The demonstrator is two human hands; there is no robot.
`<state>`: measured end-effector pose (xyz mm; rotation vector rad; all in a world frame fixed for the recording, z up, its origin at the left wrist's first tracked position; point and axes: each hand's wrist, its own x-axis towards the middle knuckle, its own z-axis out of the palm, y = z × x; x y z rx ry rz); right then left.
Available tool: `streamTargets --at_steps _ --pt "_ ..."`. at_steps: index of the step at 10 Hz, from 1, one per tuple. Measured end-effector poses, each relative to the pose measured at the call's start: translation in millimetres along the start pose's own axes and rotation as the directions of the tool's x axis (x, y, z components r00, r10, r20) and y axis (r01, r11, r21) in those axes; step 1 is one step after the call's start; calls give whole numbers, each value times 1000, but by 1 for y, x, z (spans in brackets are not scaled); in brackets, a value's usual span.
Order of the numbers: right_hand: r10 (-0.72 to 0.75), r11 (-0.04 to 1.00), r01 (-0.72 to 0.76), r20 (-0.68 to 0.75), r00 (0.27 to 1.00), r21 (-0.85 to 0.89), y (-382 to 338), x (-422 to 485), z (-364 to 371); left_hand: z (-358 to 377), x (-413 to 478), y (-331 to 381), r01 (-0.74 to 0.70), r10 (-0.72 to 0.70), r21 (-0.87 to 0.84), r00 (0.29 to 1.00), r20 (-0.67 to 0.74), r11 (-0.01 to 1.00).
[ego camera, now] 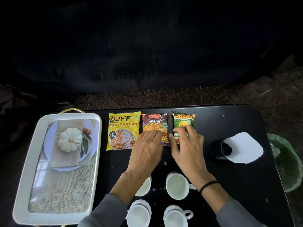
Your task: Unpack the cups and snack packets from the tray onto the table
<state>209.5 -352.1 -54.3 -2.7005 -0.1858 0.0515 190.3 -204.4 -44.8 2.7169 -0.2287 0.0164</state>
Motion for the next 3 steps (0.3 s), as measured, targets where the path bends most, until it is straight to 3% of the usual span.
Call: streamTargets --at_steps 2,3 --pt "-35 997 35 -9 999 66 -23 -21 -16 -30 -24 7 -33 36 35 996 -86 999" --pt "12 999 -12 9 1000 53 -38 -42 -21 -41 -46 8 49 -49 0 993 -105 999"
